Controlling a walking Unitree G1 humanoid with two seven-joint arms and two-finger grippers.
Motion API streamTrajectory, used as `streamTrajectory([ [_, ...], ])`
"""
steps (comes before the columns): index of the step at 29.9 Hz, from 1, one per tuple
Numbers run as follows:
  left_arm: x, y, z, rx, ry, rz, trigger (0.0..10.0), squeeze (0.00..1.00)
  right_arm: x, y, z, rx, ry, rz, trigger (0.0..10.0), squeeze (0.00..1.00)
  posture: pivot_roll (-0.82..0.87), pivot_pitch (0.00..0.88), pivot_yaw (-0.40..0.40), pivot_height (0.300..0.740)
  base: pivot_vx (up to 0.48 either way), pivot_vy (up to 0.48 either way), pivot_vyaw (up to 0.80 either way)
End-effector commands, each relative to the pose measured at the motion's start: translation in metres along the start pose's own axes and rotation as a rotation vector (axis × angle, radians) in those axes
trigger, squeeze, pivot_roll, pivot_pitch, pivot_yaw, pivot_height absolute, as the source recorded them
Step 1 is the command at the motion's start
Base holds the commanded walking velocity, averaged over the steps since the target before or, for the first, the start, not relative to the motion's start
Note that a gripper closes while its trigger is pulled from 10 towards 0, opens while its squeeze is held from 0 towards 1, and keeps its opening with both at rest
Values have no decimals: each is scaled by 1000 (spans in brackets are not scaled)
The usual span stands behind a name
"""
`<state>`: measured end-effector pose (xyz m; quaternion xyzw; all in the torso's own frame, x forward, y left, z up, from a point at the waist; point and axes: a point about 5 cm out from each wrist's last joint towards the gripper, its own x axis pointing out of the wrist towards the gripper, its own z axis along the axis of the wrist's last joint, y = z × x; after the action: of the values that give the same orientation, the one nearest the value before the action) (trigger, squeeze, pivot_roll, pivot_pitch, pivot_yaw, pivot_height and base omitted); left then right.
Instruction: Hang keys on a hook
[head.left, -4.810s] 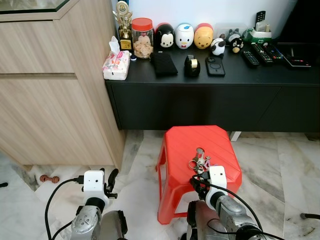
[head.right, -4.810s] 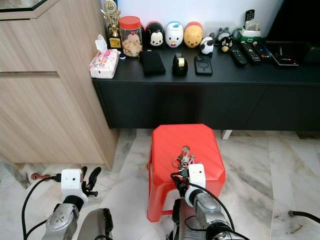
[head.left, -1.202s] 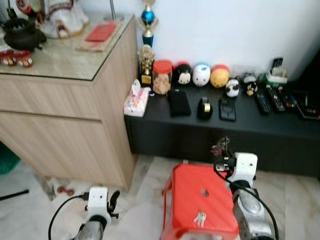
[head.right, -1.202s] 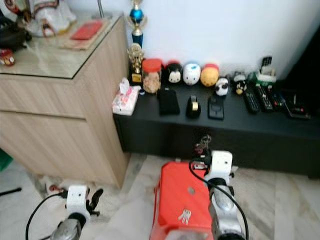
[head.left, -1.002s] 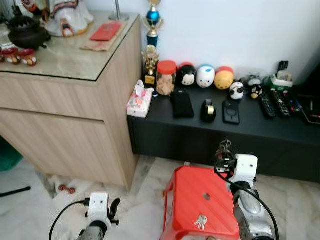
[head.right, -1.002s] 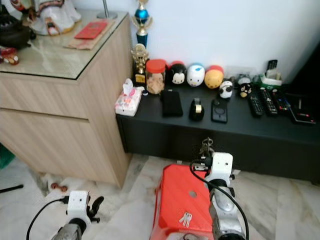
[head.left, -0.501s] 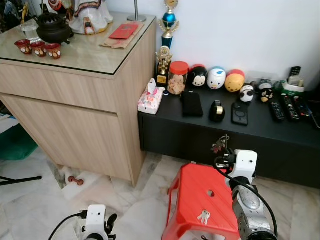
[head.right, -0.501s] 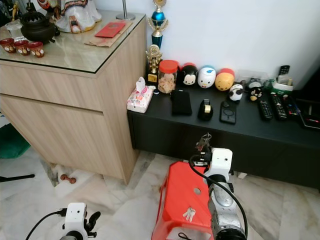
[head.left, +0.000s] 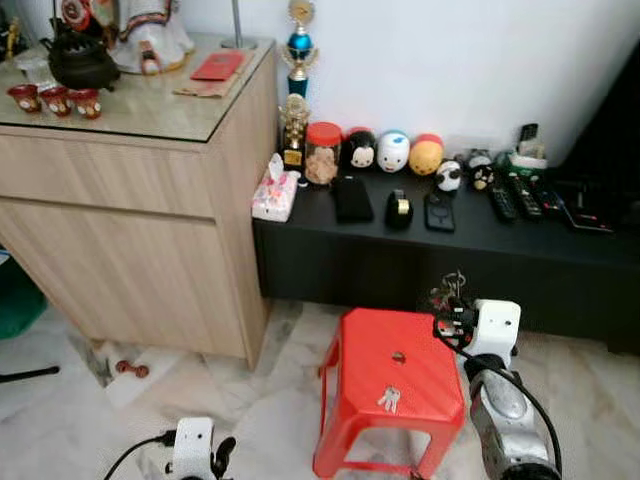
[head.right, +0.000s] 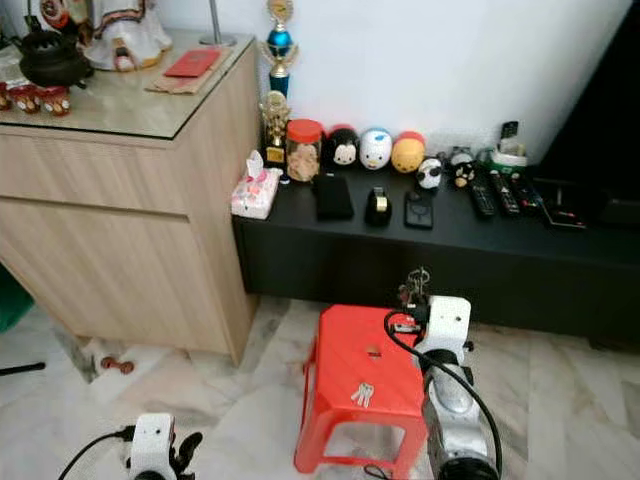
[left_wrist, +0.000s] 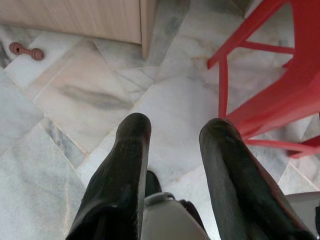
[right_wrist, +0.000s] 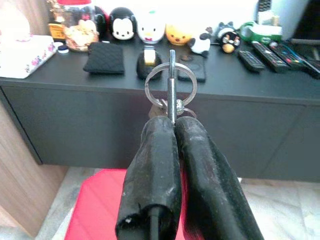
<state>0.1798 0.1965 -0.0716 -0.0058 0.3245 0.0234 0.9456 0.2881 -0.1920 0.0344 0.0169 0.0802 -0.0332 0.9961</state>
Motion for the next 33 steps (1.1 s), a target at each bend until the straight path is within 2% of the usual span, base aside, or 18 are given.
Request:
streamTrajectory([
  [1,-2,-2,-7,-13,28,2,10000,0,1,-7,9,-1,-32,-19,10000,0,-93,0,-67,738,-247,0,0],
  [10,-4,-9,-12,-8,46,-14,10000,0,0,-12,9,-4,-27,-27,10000,0,-94,0,-82,738,-258,0,0],
  [15,-3,-7,-11,-30,46,2,10000,0,2,-9,11,2,-28,-21,10000,0,-84,0,-85,738,-277,0,0],
  [33,5,-5,1,-4,44,-12,10000,0,13,-6,17,30,-27,-49,10000,0,-79,0,-44,738,-286,0,0],
])
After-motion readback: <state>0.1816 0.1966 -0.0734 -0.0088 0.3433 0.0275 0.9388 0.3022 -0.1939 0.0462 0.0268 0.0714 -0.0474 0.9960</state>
